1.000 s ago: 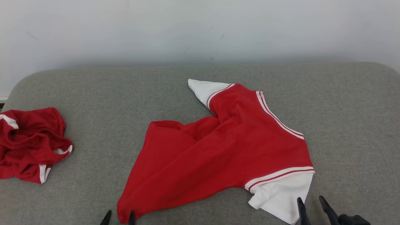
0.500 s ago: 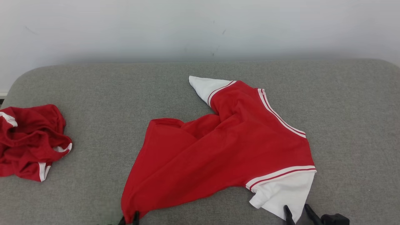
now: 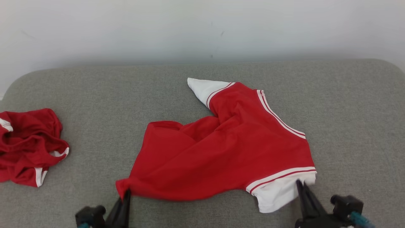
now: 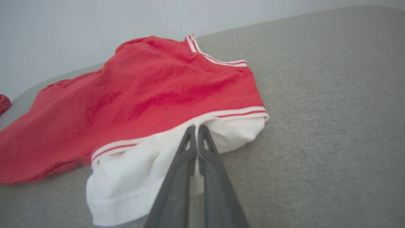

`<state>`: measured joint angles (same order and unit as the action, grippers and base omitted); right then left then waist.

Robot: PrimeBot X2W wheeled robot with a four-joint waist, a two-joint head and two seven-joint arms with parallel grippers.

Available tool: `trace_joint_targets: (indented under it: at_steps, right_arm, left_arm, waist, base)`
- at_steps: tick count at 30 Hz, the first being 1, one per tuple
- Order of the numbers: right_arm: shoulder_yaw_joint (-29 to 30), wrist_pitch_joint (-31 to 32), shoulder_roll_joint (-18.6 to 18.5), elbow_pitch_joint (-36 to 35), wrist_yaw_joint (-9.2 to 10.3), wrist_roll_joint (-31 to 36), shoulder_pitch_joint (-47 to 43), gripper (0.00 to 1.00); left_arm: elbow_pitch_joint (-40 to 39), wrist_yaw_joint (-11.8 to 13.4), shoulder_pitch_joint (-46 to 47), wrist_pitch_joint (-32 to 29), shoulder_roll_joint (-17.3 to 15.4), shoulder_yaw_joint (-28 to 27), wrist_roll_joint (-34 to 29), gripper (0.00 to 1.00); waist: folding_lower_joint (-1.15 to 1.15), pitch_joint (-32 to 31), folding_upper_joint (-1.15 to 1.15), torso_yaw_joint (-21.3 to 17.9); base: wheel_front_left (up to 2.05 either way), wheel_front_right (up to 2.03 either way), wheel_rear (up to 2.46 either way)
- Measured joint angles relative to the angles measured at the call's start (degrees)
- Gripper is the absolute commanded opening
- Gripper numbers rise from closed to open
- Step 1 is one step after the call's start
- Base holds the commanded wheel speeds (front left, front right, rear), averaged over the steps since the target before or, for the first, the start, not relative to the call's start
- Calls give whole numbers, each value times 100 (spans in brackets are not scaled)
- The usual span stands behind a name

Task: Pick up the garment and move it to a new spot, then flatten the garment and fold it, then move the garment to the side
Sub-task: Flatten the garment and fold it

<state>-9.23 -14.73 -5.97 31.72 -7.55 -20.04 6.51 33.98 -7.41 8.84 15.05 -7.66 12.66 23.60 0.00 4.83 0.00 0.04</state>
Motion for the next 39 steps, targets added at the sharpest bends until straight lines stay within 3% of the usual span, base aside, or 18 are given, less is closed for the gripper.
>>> trace_joint_targets:
  at_steps: [6, 11, 15, 20, 29, 39]
  right_arm:
    - [44, -19, -215, -922, 0, -254, 294, 0]
    - [62, 70, -424, -1394, 0, -684, 921, 0]
    - [7, 229, -782, -1603, 0, -664, 1919, 0]
    - [-60, 524, -1007, -1658, 0, -862, 3800, 0]
    - [-410, 809, -1416, -1147, 0, -822, 6722, 0]
    - [-739, 1229, -1735, -10, 0, -978, 9386, 0]
  left_arm:
    - [-891, 0, 385, 0, -213, -138, -77, 0]
    - [-1385, 0, 1326, -305, -486, 18, -97, 0]
    - [-1691, -1, 2423, -737, -765, 188, -75, 0]
    - [-1863, -1, 4525, -1332, -1171, 438, 70, 0]
    - [-1133, -1, 7681, -1718, -1493, 823, 86, 0]
    - [232, -11, 9916, -1603, -1540, 1368, 130, 0]
  waist:
    - [0, 76, 0, -55]
    - [0, 251, 0, -107]
    - [1, 531, 0, -158]
    - [1, 1158, 1, -246]
    - [3, 2291, 1, -396]
    - [3, 3321, 2, -566]
  base:
    - [0, 0, 0]
    - [0, 0, 0]
    - [0, 0, 0]
    - [0, 0, 0]
    - [0, 0, 0]
    - [0, 0, 0]
